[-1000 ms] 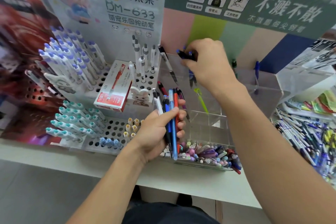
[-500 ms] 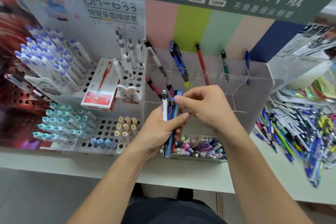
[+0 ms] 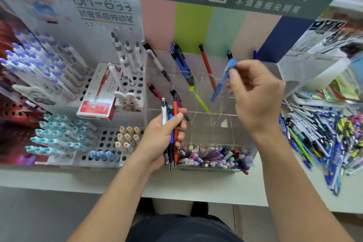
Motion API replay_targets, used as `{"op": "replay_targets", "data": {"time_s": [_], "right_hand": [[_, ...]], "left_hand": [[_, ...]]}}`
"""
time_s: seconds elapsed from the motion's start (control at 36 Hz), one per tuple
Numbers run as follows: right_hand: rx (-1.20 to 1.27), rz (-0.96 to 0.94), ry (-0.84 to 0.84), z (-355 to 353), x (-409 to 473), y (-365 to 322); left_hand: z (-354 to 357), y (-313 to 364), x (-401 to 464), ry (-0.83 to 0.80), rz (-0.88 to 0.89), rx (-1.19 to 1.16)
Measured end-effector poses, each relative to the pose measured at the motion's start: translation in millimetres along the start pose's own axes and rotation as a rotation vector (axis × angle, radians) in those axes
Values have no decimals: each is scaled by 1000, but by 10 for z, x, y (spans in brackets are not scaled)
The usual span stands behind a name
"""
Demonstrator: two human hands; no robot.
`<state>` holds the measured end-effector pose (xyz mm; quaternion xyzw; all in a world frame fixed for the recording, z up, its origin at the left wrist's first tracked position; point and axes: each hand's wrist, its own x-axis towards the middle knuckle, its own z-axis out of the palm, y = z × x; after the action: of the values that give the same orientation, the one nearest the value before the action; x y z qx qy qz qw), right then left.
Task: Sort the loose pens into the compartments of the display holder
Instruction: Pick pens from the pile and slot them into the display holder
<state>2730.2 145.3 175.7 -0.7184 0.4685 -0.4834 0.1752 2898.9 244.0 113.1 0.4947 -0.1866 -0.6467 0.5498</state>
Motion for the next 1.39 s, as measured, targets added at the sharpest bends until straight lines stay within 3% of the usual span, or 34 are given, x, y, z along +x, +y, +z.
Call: {"op": "replay_targets", "data": {"time_s": [0.14,0.28,0.36,0.47,0.53,0.64,0.86,0.97,1.14,1.25,1.39], "right_hand": [[-258,-108,-253,282,-139,191],[-379,-55,-324,438,-173,286],[-341,16,-338,475,-154,247],[-237,53,-192,399,-222,-10],[-91,130,-271,369,-303,-202],[70,360,-583,457,-449,-365],[367,553,-604,547,-484,-260],[508,624,-543,504,-463,-242],[300,491,-735,471,-338,-243],[129,393,-756,516,-300,-290],[298,466,-726,467,-233,-301]], "left_hand": [[-2,18,-68,-31,-25,-34],[-63,33,-134,-103,-70,-158],[-72,46,-170,-108,-69,-171],[-85,54,-201,-91,-46,-173],[-90,51,-216,-87,-26,-175],[-57,37,-211,-54,12,-120],[-26,1,-222,-53,-21,-292],[-62,-12,-195,-43,-49,-192],[-52,-29,-178,-65,11,-31],[-3,-41,-178,-7,4,-4],[-10,-6,-132,83,47,94]]}}
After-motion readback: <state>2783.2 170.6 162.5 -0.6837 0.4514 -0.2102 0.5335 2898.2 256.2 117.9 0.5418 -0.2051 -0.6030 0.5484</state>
